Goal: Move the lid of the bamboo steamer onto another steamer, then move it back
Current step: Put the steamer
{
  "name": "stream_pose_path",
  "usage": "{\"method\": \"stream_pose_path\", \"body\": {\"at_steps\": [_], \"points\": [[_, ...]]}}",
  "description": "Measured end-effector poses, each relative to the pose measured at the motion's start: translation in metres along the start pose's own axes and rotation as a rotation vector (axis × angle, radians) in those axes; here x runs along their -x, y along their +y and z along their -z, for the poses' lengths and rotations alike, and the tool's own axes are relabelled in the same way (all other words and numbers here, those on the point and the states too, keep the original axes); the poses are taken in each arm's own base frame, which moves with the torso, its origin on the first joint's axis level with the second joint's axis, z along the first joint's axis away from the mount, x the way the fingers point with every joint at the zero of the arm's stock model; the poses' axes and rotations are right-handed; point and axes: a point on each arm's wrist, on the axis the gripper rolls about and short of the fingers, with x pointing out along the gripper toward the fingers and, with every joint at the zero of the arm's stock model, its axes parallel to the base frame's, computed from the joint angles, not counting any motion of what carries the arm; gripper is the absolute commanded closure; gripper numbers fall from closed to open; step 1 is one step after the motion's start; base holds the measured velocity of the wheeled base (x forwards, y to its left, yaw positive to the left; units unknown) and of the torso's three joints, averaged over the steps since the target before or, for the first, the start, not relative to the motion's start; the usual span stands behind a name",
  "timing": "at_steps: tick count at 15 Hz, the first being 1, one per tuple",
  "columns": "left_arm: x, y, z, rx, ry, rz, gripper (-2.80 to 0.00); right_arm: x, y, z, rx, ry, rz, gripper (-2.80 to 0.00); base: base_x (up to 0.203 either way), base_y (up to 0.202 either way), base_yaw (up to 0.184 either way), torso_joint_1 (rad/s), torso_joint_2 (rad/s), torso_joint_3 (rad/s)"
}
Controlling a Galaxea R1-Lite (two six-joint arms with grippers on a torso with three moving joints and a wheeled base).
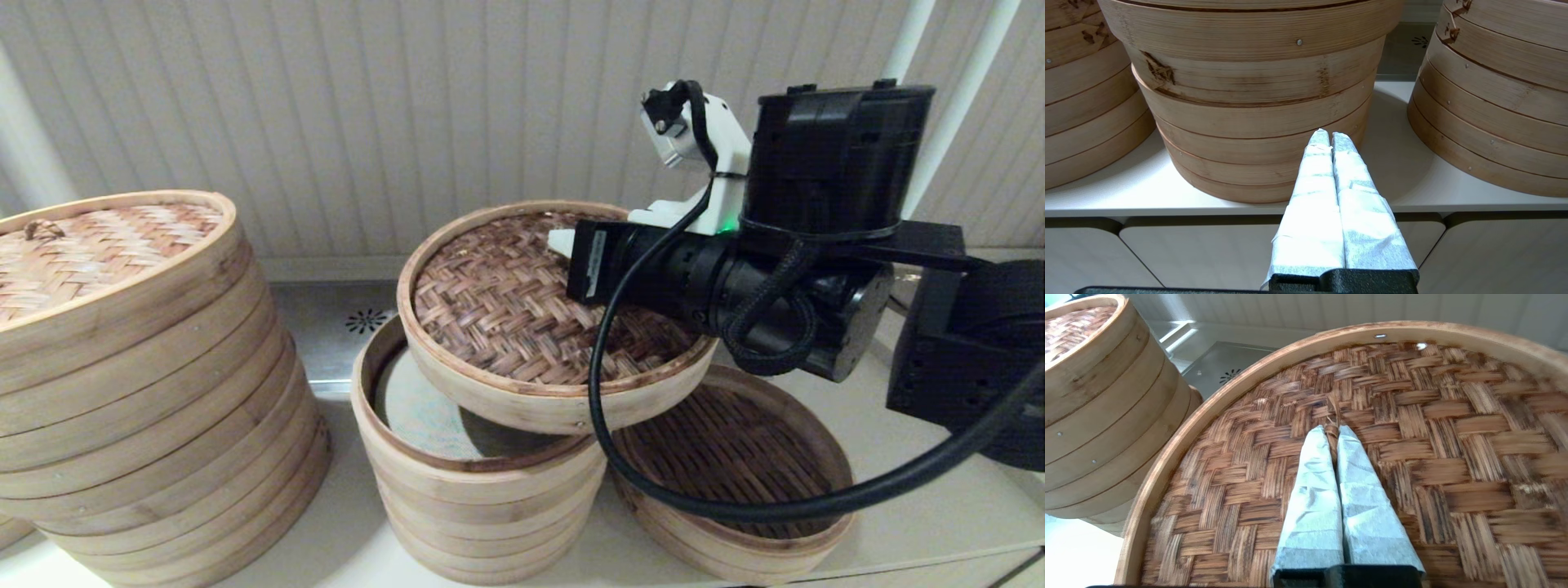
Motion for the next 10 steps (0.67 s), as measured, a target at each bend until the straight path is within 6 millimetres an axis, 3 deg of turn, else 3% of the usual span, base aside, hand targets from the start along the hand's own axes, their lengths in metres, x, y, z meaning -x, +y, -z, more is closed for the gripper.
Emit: {"method": "stream_pose_path", "body": {"at_steps": [10], "points": [[0.000, 0.000, 0.000, 0.000, 0.000, 0.000, 0.00, -0.018, 0.029, 0.036, 0.023, 0.101, -0.074, 0.00, 0.000, 0.000, 0.000, 0.000, 0.00, 0.000]]}}
